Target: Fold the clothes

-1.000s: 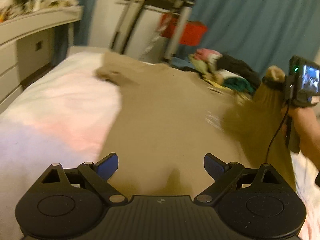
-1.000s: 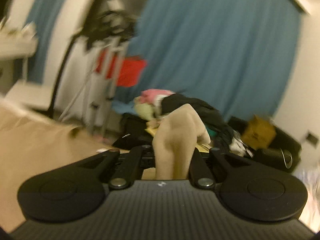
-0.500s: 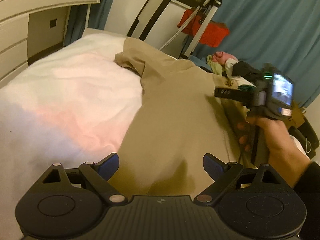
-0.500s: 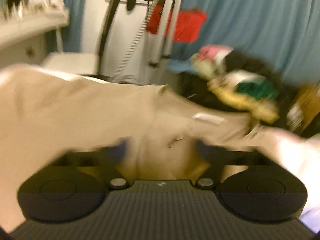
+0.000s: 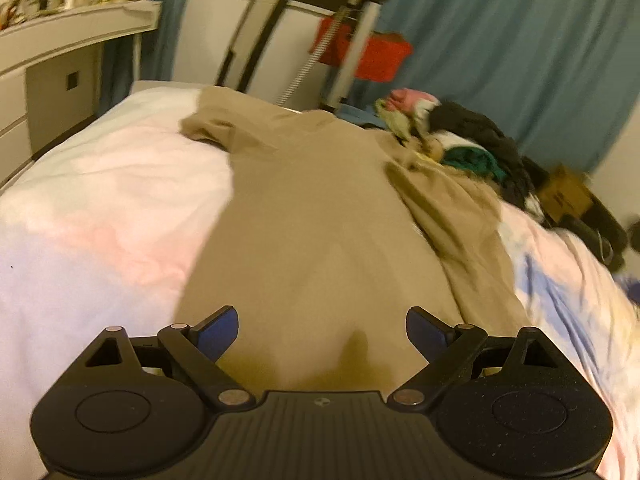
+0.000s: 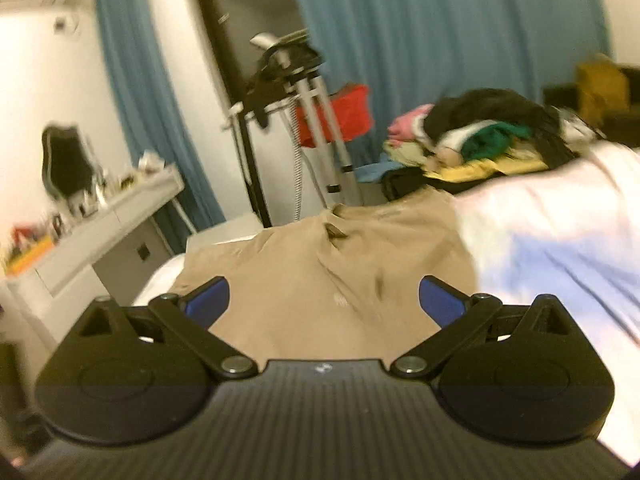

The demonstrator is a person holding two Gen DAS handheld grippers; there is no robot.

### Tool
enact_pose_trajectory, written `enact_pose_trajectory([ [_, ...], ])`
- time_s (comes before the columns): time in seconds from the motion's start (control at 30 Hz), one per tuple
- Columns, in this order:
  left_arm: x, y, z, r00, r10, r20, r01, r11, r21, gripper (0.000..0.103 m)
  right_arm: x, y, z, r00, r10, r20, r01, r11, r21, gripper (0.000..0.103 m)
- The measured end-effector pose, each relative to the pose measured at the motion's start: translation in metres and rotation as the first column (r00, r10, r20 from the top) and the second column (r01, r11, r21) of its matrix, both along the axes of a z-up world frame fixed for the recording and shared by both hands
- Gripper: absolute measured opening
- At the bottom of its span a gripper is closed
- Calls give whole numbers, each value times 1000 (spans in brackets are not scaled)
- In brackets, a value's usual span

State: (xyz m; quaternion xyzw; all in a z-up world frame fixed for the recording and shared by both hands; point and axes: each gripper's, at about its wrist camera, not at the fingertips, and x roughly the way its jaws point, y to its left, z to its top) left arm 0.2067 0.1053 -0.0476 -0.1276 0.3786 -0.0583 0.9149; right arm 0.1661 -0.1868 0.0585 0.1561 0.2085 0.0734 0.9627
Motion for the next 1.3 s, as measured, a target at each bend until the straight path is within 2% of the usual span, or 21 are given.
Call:
enact_pose_trajectory([
  [0.13, -19, -21, 2, 997, -75, -10, 75, 997, 18, 91, -85, -30, -10, 993, -120, 20, 119, 993, 13, 103],
  [0.23, -38, -42, -4, 986, -156, -65, 155, 988, -20, 89, -125, -58, -34, 969, -248, -12, 248, 968, 47, 103],
  [0.3, -51, -56, -10, 972, -207, -112, 197, 976, -96, 86, -137, -75, -47, 951, -305, -60, 309, 947, 90, 103],
  [0.37, -62, -69, -19, 952, -261, -160, 230, 955, -188, 80, -140, -86, -48, 944, -326, -55, 331, 935, 130, 103],
  [0.47, -73, -88, -35, 907, -358, -220, 265, 894, -362, 71, -143, -101, -49, 932, -358, -50, 361, 913, 191, 103],
  [0.57, -79, -106, -41, 876, -419, -238, 294, 857, -424, 69, -145, -108, -52, 924, -379, -53, 381, 902, 203, 103],
  [0.67, -83, -125, -34, 864, -457, -211, 344, 843, -414, 70, -146, -114, -54, 922, -383, -59, 386, 898, 213, 103],
  [0.73, -84, -140, -31, 856, -478, -198, 378, 838, -393, 76, -149, -117, -53, 922, -384, -51, 386, 900, 203, 103],
  [0.77, -84, -150, -30, 850, -485, -203, 392, 842, -370, 80, -150, -117, -51, 922, -384, -43, 385, 903, 191, 103],
  [0.83, -84, -168, -33, 846, -486, -220, 413, 857, -307, 80, -153, -117, -48, 923, -384, -28, 383, 908, 168, 103],
  [0.87, -84, -175, -36, 844, -484, -230, 420, 864, -277, 77, -152, -115, -48, 924, -381, -22, 380, 912, 153, 103],
  [0.9, -83, -178, -38, 842, -482, -241, 424, 869, -256, 66, -151, -113, -48, 924, -381, -21, 381, 914, 138, 103],
  [0.93, -82, -180, -41, 841, -478, -253, 426, 874, -235, 43, -149, -112, -49, 924, -380, -24, 380, 916, 128, 103],
  [0.97, -81, -179, -42, 838, -478, -264, 428, 875, -227, 28, -148, -111, -50, 925, -378, -28, 379, 917, 123, 103],
  [1.0, -78, -175, -42, 827, -489, -276, 435, 869, -237, 5, -147, -111, -51, 926, -376, -34, 377, 918, 122, 103],
  [1.03, -76, -168, -41, 819, -499, -282, 437, 862, -256, 7, -147, -111, -52, 927, -374, -39, 376, 919, 121, 103],
  [1.07, -76, -158, -37, 817, -506, -277, 432, 855, -288, 3, -146, -111, -53, 927, -372, -42, 374, 920, 119, 103],
  [1.1, -76, -148, -31, 816, -514, -264, 431, 846, -314, 3, -145, -110, -54, 928, -370, -47, 373, 920, 115, 103],
  [1.23, -81, -97, -5, 832, -512, -215, 405, 824, -397, 3, -138, -104, -58, 935, -349, -66, 355, 930, 98, 103],
  [1.3, -81, -77, -6, 839, -497, -223, 382, 828, -410, 2, -134, -99, -58, 939, -335, -73, 341, 937, 82, 103],
])
